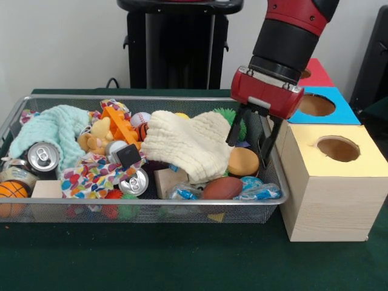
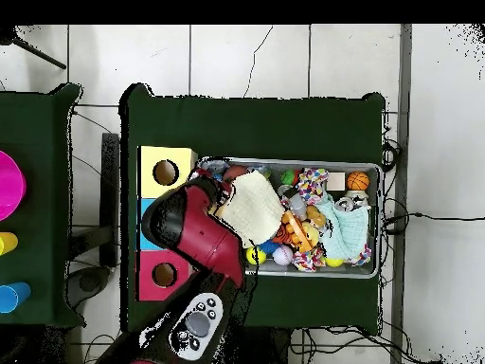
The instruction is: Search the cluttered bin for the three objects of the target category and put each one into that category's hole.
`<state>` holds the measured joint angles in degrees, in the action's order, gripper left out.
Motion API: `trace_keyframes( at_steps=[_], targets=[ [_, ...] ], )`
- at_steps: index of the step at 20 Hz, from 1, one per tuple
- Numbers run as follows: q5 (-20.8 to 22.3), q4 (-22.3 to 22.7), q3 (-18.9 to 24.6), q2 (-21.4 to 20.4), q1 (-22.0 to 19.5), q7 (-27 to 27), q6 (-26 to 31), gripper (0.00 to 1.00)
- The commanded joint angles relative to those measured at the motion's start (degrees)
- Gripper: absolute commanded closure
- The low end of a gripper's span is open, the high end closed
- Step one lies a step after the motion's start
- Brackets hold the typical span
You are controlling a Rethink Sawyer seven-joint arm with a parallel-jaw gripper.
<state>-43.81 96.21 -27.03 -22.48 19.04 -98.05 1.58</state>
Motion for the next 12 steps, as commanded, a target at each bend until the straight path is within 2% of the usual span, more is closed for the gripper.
trace_keyframes(
  at_steps=[1,3,5,12],
  targets=[
    [-5.55,0.55,5.65,4.41,1.6,-19.42,1.01,0.0],
    [-7.82,-0.09,3.7,5.2,3.41,-20.95,2.27,0.0],
    [-10.01,-0.11,2.58,5.79,4.63,-21.96,1.18,0.0],
    [-13.95,-1.7,3.5,8.12,4.36,-22.8,-3.4,0.0]
  ],
)
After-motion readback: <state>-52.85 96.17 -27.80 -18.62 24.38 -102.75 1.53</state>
